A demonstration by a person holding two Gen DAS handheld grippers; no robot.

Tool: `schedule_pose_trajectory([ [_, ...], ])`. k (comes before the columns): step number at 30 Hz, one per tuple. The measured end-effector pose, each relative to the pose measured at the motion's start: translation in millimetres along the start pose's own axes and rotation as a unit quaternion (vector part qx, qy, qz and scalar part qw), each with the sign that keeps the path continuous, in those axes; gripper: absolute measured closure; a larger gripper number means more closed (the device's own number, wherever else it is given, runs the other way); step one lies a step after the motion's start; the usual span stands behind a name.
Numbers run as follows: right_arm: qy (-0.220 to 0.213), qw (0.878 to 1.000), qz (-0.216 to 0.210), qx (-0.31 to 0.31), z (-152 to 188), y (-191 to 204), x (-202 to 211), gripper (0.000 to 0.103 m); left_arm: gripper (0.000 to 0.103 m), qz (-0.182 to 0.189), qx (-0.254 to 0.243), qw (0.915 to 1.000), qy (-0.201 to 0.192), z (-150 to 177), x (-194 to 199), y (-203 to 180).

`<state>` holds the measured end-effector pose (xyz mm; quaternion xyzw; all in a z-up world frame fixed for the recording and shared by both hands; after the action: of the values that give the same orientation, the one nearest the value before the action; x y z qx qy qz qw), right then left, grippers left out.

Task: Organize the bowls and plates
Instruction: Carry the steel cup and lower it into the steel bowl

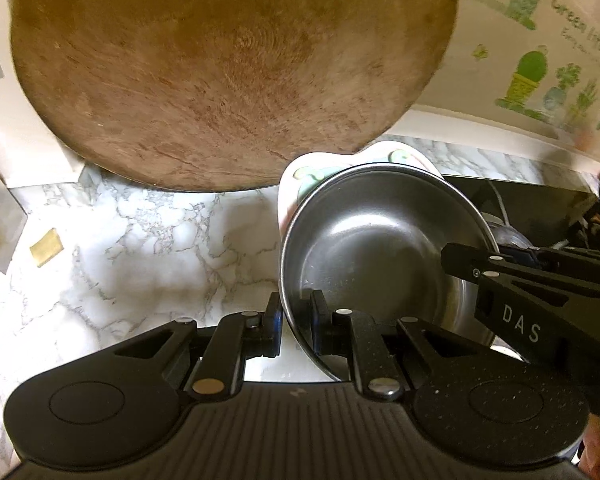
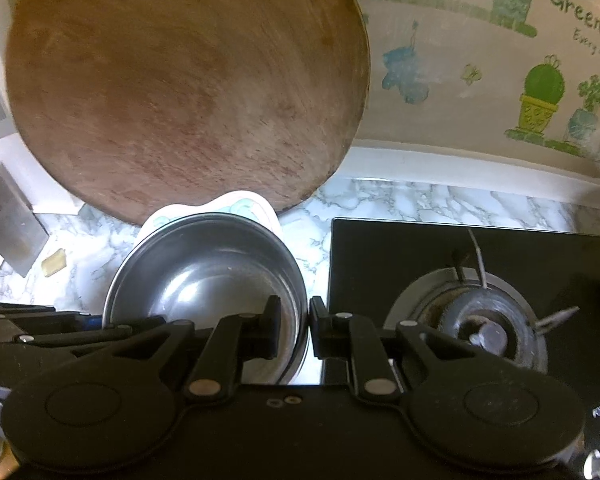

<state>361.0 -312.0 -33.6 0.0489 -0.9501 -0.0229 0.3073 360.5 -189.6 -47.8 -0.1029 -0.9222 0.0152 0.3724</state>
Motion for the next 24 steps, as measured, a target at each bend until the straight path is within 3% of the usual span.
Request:
schedule_pose_trajectory([
  [10, -0.014, 1.000, 0.009, -0.015, 18.7, 13.9, 68.5, 0.087, 0.090, 0.016, -0.024, 0.9996, -0.005, 26.4, 65.3, -6.1],
  [24, 0.003, 0.999, 0.020, -0.039, 88.0, 32.1, 140.5, 0.086, 0.090, 0.047, -0.045, 0.9974, 0.032, 107.4, 120.1, 2.4],
])
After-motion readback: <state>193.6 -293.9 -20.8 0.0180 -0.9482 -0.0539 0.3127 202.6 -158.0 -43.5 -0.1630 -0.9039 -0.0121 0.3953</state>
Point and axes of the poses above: each gripper's, at about its wrist camera, not at the fingertips, and x roughly against the way its jaws point, y to its left, z to its underside, the point moved 5 cm from there along -x, roughly the way its jaws point, and after that the axes turned 13 degrees about -y, right-handed, at the moved point
